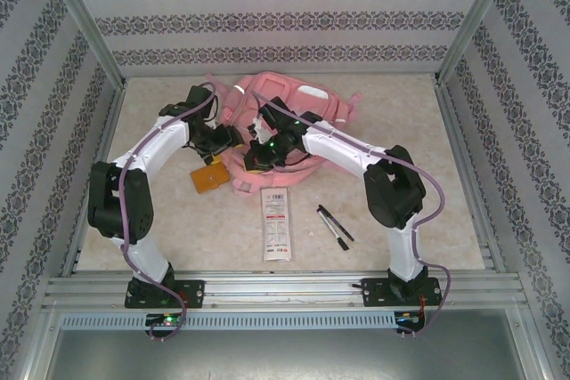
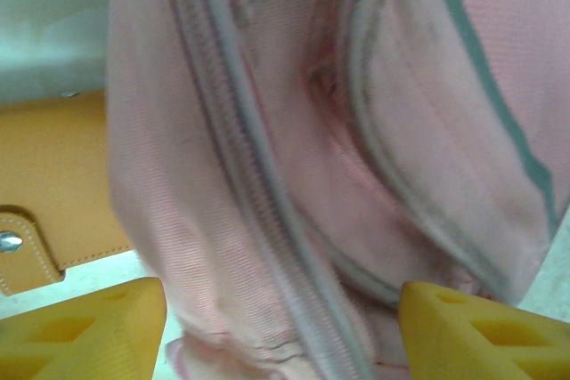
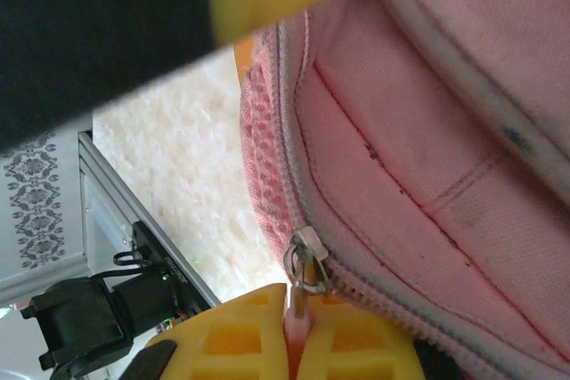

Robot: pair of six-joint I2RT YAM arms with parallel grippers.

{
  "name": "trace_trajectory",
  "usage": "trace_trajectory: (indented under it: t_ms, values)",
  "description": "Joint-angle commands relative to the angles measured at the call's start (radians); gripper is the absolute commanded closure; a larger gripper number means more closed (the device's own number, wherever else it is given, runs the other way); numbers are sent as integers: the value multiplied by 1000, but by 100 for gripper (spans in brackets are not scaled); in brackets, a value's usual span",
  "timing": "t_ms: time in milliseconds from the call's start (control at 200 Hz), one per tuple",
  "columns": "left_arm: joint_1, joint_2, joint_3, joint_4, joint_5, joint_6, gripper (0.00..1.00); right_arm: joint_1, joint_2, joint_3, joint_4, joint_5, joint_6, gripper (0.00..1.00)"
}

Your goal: Pack books, pencil case, and school supplies into a backpack

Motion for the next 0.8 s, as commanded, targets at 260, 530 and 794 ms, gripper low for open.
trace_trajectory:
  t_ms: [260,530,794]
  values:
    - [-1,23,-75,150,-58,-77,86,7,-6,6,28,-26,11,100]
    - [46,145,182,-31,-70,166,100,-99,-124,-184,-154,13,-159,100]
    - [70,309,463,-123,-19,357,100,-223,-245,-396,-247,187,-283,100]
